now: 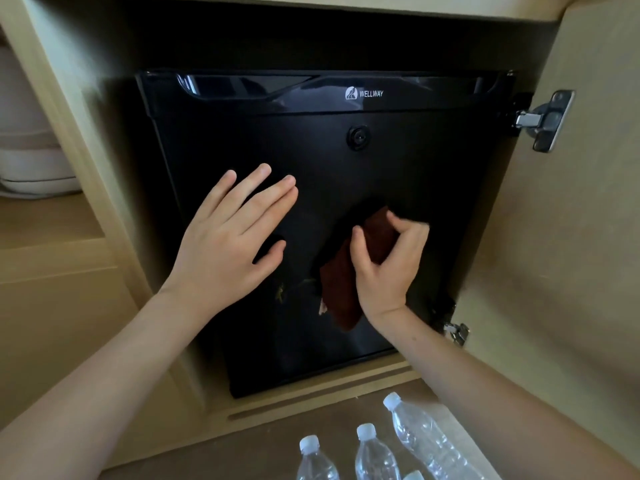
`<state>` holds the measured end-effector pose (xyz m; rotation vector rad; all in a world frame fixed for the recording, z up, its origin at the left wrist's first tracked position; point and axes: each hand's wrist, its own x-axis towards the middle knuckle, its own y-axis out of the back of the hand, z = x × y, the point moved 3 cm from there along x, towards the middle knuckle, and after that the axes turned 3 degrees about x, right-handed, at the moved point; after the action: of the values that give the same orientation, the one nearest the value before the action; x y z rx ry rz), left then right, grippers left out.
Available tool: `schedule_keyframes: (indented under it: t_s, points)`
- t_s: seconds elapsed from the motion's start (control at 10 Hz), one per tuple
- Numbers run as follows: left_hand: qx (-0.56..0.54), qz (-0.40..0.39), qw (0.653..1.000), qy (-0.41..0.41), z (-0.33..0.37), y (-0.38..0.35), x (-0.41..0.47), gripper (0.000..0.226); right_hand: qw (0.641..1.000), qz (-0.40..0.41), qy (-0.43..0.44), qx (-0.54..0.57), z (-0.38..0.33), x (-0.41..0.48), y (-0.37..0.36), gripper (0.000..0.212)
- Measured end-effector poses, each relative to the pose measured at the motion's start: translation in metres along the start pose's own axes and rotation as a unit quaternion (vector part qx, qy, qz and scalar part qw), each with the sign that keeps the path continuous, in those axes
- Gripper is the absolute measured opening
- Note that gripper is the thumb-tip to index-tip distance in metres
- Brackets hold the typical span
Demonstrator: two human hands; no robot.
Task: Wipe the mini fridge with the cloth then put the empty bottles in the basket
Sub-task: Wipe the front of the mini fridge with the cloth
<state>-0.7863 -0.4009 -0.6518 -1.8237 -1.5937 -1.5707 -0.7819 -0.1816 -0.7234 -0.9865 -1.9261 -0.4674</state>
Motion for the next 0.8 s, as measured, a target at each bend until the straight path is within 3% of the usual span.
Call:
schedule_keyframes:
  t_s: [0.1, 0.2, 0.4, 0.7, 0.8]
  points:
    - [-0.003, -0.002, 1.000, 0.003, 0.000, 0.001, 0.001, 0.055, 0.996, -0.064, -0.053, -0.029, 0.011, -0.030, 0.010, 0.042]
    - [-0.005, -0.002, 1.000, 0.005, 0.002, 0.002, 0.000, 0.055, 0.994, -0.055, -0.088, -0.020, -0.002, -0.015, 0.007, 0.035]
    - [0.002, 0.004, 1.000, 0.005, 0.001, 0.001, 0.000, 0.055, 0.999, 0.035, -0.016, 0.020, -0.033, 0.042, -0.009, 0.033]
    - [0.003, 0.001, 1.000, 0.005, 0.003, 0.001, 0.001, 0.055, 0.989, -0.109, -0.070, -0.075, 0.017, -0.038, 0.017, 0.040]
    - [0.004, -0.002, 1.000, 0.003, 0.003, 0.001, 0.002, 0.056, 0.998, -0.050, -0.039, -0.027, -0.001, 0.002, 0.010, 0.031]
